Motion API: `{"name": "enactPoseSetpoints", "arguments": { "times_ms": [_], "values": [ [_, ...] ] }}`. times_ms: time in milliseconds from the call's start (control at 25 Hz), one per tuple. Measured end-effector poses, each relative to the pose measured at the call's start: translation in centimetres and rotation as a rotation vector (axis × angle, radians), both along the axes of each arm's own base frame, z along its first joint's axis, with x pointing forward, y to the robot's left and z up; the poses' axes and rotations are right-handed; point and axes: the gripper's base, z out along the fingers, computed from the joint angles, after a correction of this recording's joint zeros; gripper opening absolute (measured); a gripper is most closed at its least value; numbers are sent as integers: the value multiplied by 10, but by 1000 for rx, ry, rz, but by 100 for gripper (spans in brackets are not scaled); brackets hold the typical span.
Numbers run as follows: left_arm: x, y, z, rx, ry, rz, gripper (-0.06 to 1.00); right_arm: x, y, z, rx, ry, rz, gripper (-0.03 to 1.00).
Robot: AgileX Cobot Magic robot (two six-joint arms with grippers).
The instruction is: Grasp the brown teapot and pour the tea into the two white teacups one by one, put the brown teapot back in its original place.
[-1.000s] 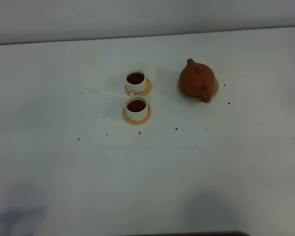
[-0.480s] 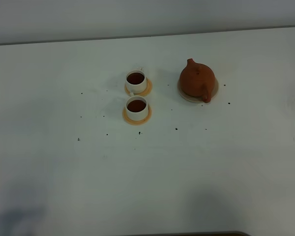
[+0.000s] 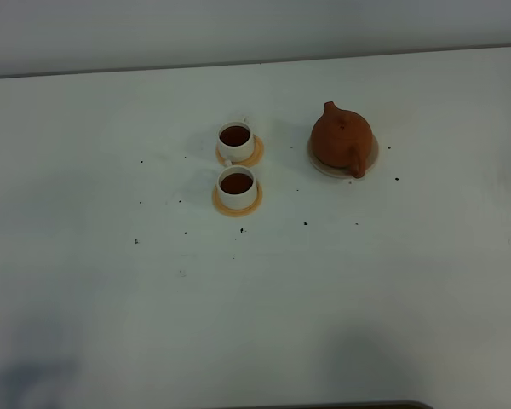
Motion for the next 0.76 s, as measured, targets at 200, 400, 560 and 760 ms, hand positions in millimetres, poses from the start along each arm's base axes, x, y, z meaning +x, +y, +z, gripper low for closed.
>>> {"name": "enactPoseSetpoints", "arguments": {
  "times_ms": [200,400,560,760],
  "values": [
    [0,0,0,0,0,0,43,-1,0,0,1,0,52,46],
    [0,0,0,0,0,0,43,-1,-1,0,-3,-3,91,46],
    [0,0,0,0,0,0,43,-1,-1,0,-4,-3,86,46],
    [0,0,0,0,0,0,43,0,-1,0,-5,-3,38,46]
  ]
}}
